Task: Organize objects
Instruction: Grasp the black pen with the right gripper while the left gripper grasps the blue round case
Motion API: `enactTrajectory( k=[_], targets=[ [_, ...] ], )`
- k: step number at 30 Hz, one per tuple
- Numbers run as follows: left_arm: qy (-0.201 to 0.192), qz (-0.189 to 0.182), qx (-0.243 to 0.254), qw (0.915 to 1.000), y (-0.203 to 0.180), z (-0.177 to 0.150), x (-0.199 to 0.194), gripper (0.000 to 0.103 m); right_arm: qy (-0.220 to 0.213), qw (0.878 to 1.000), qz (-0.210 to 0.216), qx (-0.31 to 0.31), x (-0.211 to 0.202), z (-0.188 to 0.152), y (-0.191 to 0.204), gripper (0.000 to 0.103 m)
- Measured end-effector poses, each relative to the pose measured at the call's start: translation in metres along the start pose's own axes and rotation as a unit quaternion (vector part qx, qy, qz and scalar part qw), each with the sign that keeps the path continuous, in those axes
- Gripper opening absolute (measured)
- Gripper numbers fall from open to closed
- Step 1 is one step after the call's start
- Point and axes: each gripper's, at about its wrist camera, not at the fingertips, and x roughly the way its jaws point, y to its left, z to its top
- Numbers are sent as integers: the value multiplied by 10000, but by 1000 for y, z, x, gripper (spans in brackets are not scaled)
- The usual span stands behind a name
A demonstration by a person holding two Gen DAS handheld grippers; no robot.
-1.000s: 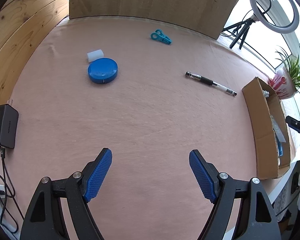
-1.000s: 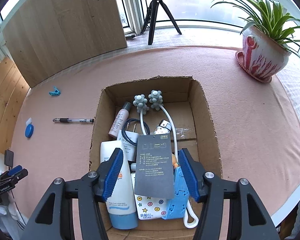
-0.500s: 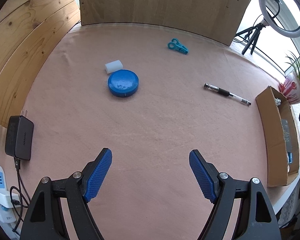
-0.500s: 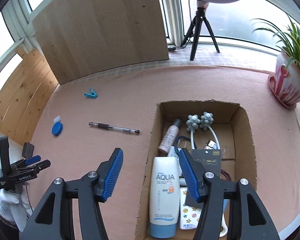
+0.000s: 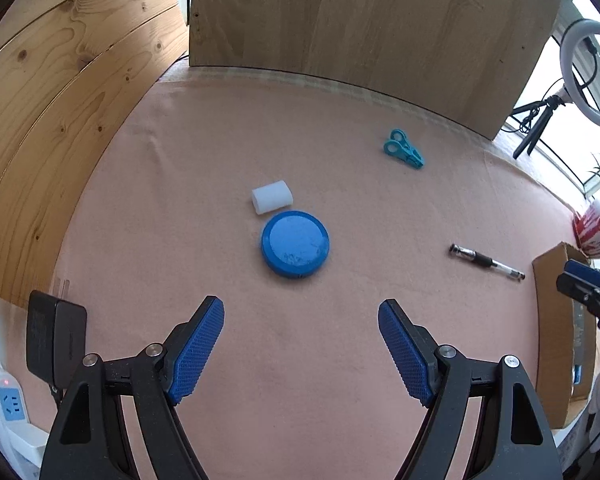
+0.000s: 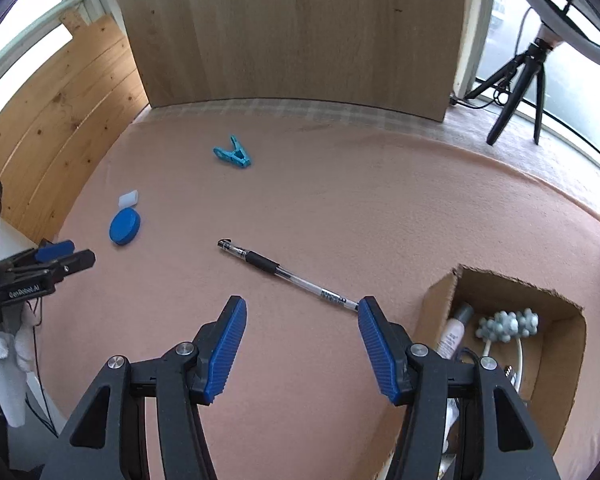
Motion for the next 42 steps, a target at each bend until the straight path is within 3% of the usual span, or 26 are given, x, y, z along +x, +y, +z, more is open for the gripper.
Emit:
enactTrajectory(
  k=[11,19,21,23,24,32,42],
  targets=[
    [131,159,-260,9994,7,33,41,82,710,9900,-368,-1166,60,25,30,54],
    [229,278,-150,9992,6,40,58,82,1069,9847,-459,-1298,92,32,33,54],
    [260,284,-171,9991,7,40,61,81,1159,9850,-461,-1192,97,30,31,49],
    [259,259,-182,9992,8,40,64,81,1189,9878,-224,-985,96,29,28,36],
    [250,247,-185,9992,8,40,65,81,1189,9886,-172,-911,95,29,27,34],
    [160,273,-4,9995,0,37,68,54,1209,9925,118,-163,87,20,18,11],
    [83,110,122,9998,-5,14,58,54,833,9933,377,702,70,-14,4,10]
  ],
)
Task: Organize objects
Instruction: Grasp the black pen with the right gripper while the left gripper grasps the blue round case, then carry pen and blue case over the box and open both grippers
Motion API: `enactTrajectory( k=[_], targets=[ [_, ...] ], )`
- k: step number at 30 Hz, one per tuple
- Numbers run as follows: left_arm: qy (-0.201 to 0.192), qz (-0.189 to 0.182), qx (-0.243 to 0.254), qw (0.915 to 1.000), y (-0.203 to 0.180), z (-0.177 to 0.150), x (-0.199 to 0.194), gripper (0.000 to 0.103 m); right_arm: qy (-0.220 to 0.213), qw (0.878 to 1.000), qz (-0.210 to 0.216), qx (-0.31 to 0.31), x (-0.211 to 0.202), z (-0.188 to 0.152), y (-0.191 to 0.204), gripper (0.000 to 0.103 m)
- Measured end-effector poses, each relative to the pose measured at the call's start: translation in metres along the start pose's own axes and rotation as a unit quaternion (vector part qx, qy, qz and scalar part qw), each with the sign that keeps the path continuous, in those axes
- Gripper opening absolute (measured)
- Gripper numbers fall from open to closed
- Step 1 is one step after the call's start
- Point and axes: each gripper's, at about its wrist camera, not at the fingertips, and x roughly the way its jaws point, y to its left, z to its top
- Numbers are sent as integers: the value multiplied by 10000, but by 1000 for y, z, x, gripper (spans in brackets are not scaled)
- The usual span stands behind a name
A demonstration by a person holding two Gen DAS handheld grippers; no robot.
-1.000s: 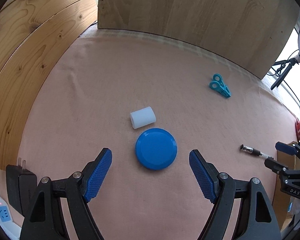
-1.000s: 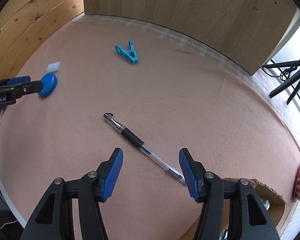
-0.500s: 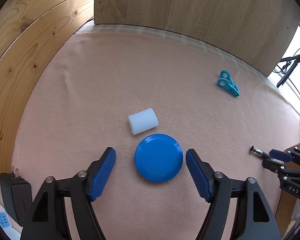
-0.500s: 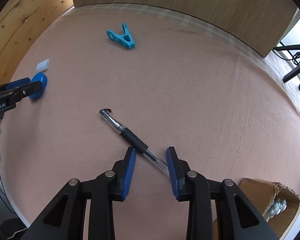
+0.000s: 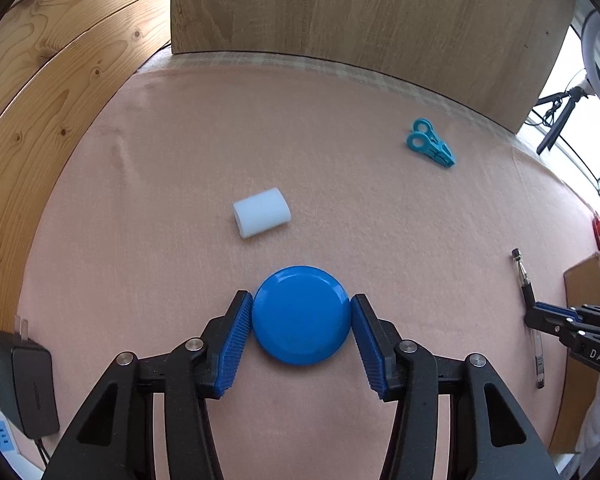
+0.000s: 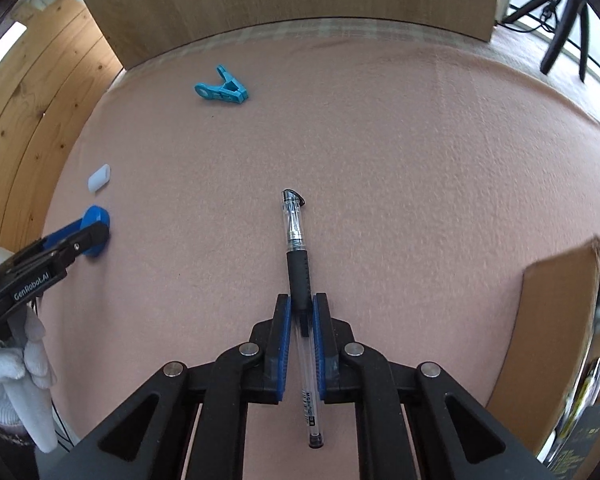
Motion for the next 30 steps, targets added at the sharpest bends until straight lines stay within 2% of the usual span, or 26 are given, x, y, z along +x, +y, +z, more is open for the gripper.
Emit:
enactTrajectory(
  k=[5,11,15,30],
  targets=[
    [-45,-27,159,9999,-12,-28,-11,54,-214,9982,279,492,-7,-18,-8,10],
    [-39,-157,265,9995,-31,-55,-28,54,-379,9953,375,808,-19,-42,-12,10],
    [-194,-177,448,9987,-51,-63,-42,54,-527,9955,296,728,-28,-49,-3,10],
    [-630,-644,1126,9896,-127,-74,-97,54,-1186,9842,684,1126,-99,-80,-19,10]
  ],
)
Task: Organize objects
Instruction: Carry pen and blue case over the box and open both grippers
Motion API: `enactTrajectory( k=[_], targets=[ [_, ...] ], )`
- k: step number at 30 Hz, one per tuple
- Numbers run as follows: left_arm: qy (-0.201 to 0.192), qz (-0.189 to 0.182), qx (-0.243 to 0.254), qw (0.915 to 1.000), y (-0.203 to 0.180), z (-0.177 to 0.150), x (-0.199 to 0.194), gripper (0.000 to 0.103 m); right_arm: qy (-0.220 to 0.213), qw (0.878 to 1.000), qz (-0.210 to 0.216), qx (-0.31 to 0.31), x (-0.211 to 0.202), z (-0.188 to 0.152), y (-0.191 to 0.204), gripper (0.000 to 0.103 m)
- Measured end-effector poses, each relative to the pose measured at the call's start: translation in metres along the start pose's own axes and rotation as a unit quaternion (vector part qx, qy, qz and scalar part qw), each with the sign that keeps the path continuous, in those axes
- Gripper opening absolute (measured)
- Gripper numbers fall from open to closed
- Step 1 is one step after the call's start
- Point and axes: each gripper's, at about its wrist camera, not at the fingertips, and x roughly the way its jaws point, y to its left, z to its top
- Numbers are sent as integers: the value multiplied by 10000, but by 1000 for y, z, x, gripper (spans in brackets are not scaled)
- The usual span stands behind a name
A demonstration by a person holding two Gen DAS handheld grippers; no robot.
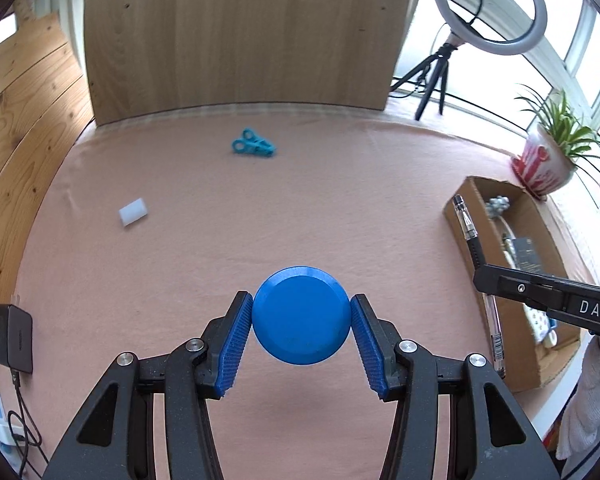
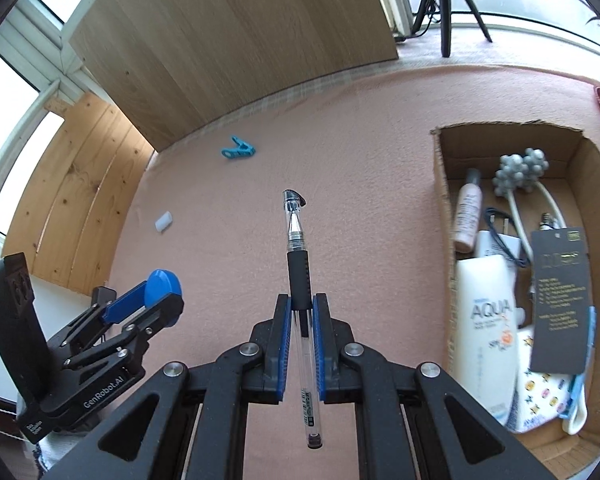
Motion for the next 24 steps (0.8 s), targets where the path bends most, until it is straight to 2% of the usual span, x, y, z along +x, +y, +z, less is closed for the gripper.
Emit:
enactTrajectory(
  k=[10,16,24],
  targets=[
    [-87,-355,336,9988,-57,11,-9,54,-433,9986,15,308,-56,-13,-33,10],
    [-71,-622,526,9967,-95,19,-6,54,-716,9953,-288,587,-90,-20,-71,10],
    [24,-1012,856,9912,-159,36,11,54,-886,9895,-604,972,-113,-30,-122,10]
  ],
)
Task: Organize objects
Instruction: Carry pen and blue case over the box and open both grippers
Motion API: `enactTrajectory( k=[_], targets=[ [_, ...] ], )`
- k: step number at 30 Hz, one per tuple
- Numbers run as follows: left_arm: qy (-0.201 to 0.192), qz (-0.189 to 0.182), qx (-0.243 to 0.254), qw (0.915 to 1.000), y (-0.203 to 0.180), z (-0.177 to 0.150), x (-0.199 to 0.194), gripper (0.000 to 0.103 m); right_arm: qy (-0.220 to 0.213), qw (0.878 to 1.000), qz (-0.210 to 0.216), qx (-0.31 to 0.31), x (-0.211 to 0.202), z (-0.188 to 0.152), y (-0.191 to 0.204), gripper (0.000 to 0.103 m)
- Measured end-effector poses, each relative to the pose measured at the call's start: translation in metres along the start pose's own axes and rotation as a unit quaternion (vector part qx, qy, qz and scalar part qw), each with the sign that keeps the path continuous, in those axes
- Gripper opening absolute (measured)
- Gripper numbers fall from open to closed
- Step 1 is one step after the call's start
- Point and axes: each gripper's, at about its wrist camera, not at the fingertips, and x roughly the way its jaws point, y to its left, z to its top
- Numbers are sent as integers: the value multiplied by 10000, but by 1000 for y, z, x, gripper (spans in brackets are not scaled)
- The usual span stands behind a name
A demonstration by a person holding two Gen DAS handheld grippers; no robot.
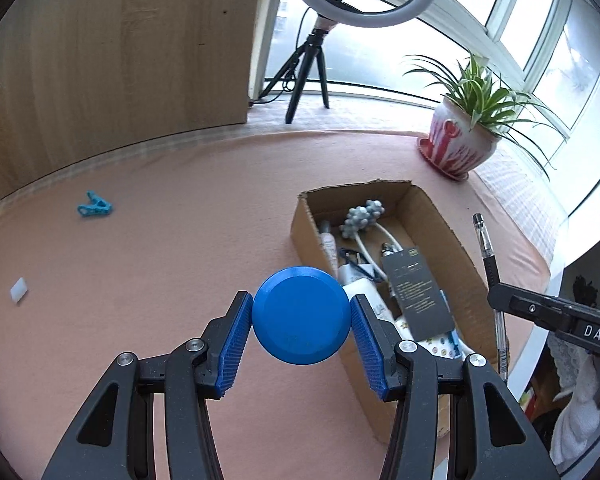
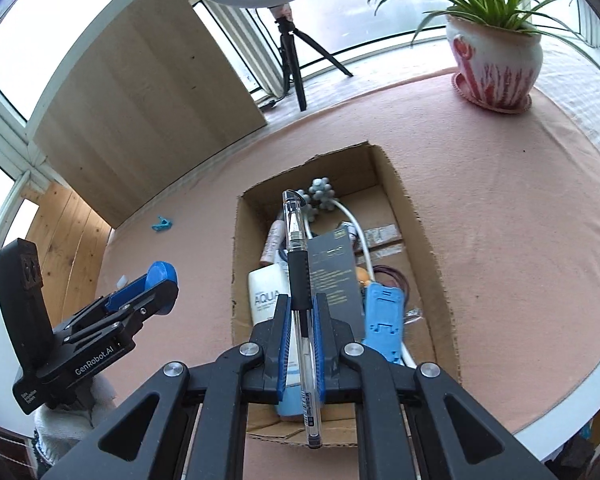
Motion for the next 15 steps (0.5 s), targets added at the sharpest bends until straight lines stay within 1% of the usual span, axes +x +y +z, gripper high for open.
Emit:
enactTrajectory(
  k=[5,15],
  targets=[
    [91,-168,155,9997,-32,21,28,54,22,10000,-36,73,1,4,-18,10],
    [222,-321,261,9989,-73,65,80,54,164,9998,-84,15,15,7,-31,10]
  ],
)
